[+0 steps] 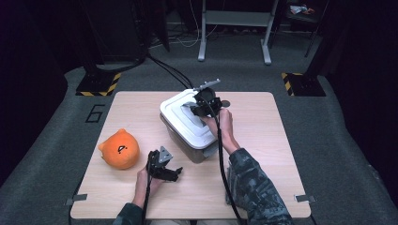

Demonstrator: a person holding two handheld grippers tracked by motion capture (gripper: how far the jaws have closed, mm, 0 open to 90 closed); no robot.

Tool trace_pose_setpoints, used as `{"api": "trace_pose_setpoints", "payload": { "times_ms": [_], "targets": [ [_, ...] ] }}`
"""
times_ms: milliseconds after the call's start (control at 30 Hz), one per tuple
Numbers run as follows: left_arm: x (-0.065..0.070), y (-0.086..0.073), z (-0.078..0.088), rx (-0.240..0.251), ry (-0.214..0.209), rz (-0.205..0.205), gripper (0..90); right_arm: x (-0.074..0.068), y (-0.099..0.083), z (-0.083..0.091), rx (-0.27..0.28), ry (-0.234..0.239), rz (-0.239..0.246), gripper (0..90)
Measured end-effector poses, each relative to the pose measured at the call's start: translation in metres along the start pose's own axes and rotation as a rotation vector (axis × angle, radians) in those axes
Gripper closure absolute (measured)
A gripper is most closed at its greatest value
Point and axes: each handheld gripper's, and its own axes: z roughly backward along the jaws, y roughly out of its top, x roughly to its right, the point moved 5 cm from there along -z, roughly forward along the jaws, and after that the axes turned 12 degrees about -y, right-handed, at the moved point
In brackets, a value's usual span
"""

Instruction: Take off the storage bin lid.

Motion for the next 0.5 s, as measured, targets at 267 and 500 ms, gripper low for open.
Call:
{"api": "trace_pose_setpoints", "payload": {
  "times_ms": [267, 500],
  "targets": [
    [0.000, 0.000, 0.000, 0.001, 0.001, -0.001, 5.4, 0.017, 0.003, 0.015, 0.022, -0.015, -0.022, 66.9],
    [0.000, 0.000, 0.000, -0.004, 0.001, -0.006, 5.4, 0.038, -0.001, 0.026, 0.025, -0.047, -0.047, 66.9]
  ]
}}
